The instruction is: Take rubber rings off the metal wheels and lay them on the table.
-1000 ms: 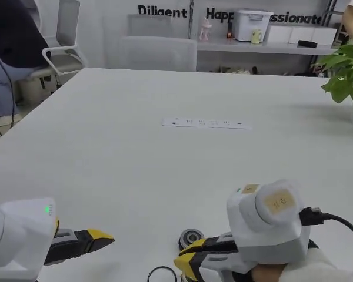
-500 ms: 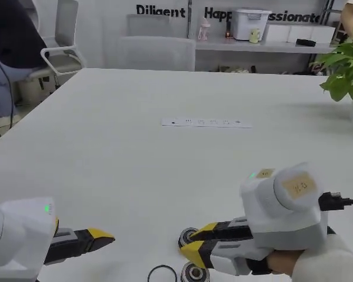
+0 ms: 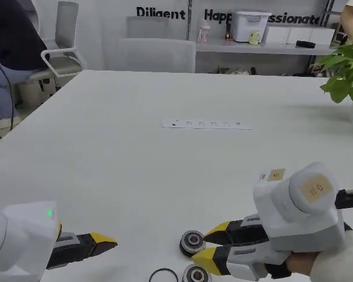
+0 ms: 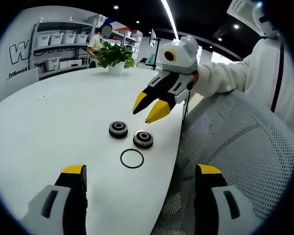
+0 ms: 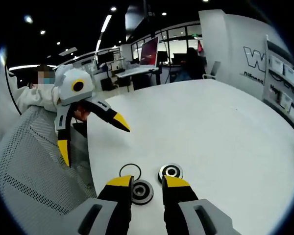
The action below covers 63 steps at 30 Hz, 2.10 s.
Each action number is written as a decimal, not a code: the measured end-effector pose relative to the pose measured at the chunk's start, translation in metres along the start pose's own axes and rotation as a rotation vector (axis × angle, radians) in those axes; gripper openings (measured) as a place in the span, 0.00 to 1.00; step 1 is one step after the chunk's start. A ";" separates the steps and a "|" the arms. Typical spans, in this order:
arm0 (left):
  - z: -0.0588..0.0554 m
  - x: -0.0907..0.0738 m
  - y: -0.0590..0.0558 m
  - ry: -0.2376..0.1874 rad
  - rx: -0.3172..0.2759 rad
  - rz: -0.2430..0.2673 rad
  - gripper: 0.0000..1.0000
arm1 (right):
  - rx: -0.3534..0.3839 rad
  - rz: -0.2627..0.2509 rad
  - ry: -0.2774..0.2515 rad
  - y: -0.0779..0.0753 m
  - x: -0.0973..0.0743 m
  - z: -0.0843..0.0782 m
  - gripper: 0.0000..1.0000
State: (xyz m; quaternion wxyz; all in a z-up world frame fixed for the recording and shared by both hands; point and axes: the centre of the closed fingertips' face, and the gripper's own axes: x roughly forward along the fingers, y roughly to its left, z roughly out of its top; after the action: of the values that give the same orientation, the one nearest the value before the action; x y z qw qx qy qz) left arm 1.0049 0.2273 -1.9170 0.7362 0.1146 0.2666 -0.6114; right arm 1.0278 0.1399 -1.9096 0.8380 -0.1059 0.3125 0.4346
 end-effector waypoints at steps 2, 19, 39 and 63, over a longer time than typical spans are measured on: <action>0.000 0.000 0.001 0.001 -0.001 0.002 0.89 | 0.010 0.003 0.011 -0.003 -0.002 -0.005 0.21; 0.011 0.000 -0.002 -0.038 0.011 -0.021 0.87 | 0.044 0.068 0.064 -0.011 -0.004 -0.032 0.26; 0.083 0.018 -0.023 -0.073 0.219 -0.084 0.67 | 0.022 0.123 0.120 0.003 0.003 -0.045 0.27; 0.048 0.078 -0.008 -0.013 0.250 -0.035 0.27 | -0.015 0.151 0.169 0.013 0.012 -0.057 0.26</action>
State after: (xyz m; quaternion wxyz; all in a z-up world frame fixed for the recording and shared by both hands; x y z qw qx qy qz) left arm 1.0176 0.1363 -1.9171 0.7071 0.1968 0.1858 -0.6532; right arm 0.9980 0.1307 -1.9603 0.7727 -0.1247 0.3858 0.4884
